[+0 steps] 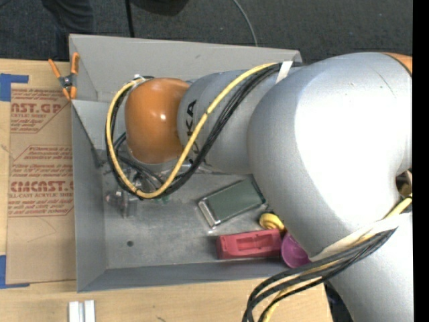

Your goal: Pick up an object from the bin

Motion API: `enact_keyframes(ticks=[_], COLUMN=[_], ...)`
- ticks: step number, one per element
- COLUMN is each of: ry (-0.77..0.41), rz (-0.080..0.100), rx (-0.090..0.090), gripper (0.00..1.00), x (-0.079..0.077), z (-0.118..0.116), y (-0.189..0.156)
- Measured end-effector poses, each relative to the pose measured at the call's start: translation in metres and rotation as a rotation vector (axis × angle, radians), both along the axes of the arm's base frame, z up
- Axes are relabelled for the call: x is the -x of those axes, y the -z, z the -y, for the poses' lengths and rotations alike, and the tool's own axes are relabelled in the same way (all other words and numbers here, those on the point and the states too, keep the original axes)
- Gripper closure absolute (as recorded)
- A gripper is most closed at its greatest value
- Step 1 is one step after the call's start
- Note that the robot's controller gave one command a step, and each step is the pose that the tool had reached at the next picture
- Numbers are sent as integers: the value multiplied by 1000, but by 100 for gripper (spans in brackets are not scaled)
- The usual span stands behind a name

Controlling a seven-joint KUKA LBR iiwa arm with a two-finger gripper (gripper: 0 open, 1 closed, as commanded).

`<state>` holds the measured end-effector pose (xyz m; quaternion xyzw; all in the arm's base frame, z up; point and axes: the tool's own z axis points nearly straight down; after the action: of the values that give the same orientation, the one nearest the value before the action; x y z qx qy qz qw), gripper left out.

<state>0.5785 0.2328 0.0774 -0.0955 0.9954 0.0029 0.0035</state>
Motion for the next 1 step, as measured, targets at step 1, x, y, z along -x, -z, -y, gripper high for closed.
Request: enact_keyframes(ticks=[1], ry=[-2], rz=[-5], rx=[2], gripper=[100], x=[7], z=[2], y=[-53])
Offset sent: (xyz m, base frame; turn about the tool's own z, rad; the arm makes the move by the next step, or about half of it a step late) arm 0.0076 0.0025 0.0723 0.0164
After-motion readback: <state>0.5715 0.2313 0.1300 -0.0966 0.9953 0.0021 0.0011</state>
